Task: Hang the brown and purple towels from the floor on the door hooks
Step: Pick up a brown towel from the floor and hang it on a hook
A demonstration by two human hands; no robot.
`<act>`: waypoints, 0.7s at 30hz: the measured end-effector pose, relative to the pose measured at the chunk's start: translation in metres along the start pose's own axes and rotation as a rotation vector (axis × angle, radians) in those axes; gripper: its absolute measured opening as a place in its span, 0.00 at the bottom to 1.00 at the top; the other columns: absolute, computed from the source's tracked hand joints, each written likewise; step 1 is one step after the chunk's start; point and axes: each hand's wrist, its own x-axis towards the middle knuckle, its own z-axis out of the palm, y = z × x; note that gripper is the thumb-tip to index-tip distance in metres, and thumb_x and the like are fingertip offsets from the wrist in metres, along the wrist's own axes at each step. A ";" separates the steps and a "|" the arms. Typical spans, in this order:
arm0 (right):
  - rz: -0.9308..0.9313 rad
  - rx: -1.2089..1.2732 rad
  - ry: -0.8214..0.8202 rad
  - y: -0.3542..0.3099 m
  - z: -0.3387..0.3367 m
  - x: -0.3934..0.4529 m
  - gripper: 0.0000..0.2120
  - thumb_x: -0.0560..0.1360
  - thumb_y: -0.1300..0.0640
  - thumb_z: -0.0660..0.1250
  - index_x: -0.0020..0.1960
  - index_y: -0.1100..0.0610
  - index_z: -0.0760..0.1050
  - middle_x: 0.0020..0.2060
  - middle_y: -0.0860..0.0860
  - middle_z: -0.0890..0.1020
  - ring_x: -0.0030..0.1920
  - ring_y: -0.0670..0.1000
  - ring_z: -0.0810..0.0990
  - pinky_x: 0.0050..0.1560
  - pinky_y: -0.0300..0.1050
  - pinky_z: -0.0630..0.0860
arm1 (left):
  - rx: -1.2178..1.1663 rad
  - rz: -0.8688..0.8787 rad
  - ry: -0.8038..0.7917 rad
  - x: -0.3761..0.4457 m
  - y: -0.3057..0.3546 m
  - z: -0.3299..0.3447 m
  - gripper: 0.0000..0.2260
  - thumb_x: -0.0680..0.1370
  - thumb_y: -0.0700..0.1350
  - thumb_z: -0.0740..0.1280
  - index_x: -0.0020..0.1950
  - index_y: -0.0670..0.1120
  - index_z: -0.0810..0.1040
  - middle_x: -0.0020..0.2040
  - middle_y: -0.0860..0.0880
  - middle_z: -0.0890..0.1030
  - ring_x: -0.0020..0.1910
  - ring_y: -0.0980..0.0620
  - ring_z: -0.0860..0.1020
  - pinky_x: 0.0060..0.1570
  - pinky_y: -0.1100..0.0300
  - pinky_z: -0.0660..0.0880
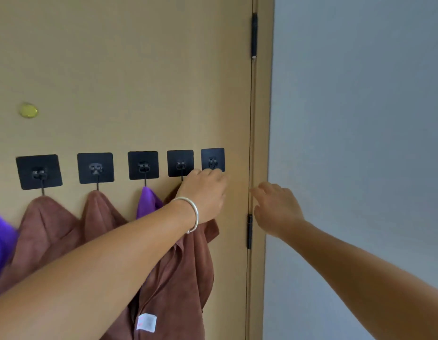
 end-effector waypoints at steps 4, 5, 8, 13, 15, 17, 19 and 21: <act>0.116 -0.102 -0.039 0.009 -0.032 -0.022 0.23 0.79 0.54 0.56 0.74 0.51 0.61 0.70 0.51 0.68 0.66 0.54 0.69 0.63 0.48 0.67 | -0.143 0.083 0.040 0.007 0.015 0.006 0.20 0.79 0.50 0.58 0.70 0.48 0.64 0.64 0.49 0.72 0.61 0.47 0.71 0.60 0.51 0.67; 0.147 -0.128 -0.035 0.010 -0.041 -0.031 0.24 0.79 0.54 0.56 0.74 0.51 0.60 0.70 0.51 0.67 0.66 0.53 0.68 0.63 0.48 0.67 | -0.180 0.104 0.056 0.007 0.020 0.006 0.20 0.79 0.49 0.59 0.71 0.48 0.63 0.64 0.49 0.72 0.61 0.47 0.71 0.59 0.52 0.66; 0.235 -0.189 -0.028 0.012 -0.069 -0.061 0.24 0.77 0.55 0.58 0.73 0.51 0.62 0.70 0.50 0.67 0.66 0.53 0.68 0.63 0.48 0.66 | -0.280 0.172 0.116 0.009 0.037 0.003 0.22 0.77 0.44 0.59 0.72 0.47 0.63 0.63 0.49 0.72 0.60 0.47 0.71 0.58 0.54 0.65; 0.372 -0.333 0.032 0.016 -0.130 -0.131 0.24 0.72 0.59 0.64 0.68 0.54 0.70 0.64 0.52 0.74 0.62 0.57 0.73 0.60 0.51 0.69 | -0.448 0.310 0.202 0.010 0.088 -0.021 0.26 0.76 0.46 0.61 0.74 0.45 0.61 0.67 0.47 0.69 0.65 0.46 0.68 0.63 0.53 0.62; 0.445 -0.398 0.035 0.020 -0.158 -0.163 0.24 0.72 0.59 0.65 0.68 0.54 0.71 0.62 0.52 0.75 0.61 0.57 0.73 0.59 0.52 0.70 | -0.506 0.372 0.247 0.007 0.115 -0.038 0.26 0.77 0.47 0.60 0.75 0.44 0.61 0.68 0.46 0.68 0.67 0.46 0.67 0.66 0.53 0.59; 0.501 -0.476 0.029 0.025 -0.185 -0.194 0.24 0.72 0.59 0.65 0.68 0.55 0.71 0.62 0.53 0.75 0.61 0.57 0.73 0.59 0.53 0.70 | -0.556 0.428 0.295 0.004 0.143 -0.056 0.26 0.77 0.47 0.59 0.75 0.44 0.61 0.69 0.45 0.67 0.69 0.46 0.64 0.67 0.53 0.57; 0.566 -0.557 0.000 0.030 -0.214 -0.227 0.23 0.72 0.59 0.66 0.67 0.55 0.71 0.62 0.53 0.75 0.61 0.58 0.74 0.59 0.54 0.70 | -0.616 0.486 0.327 -0.001 0.173 -0.078 0.26 0.78 0.48 0.59 0.75 0.44 0.60 0.72 0.45 0.65 0.73 0.47 0.60 0.70 0.53 0.55; 0.645 -0.607 -0.016 0.033 -0.244 -0.258 0.23 0.71 0.60 0.66 0.66 0.56 0.72 0.60 0.54 0.75 0.60 0.59 0.74 0.58 0.55 0.71 | -0.664 0.545 0.361 -0.005 0.204 -0.101 0.27 0.79 0.49 0.59 0.76 0.45 0.58 0.75 0.45 0.62 0.74 0.48 0.58 0.71 0.52 0.53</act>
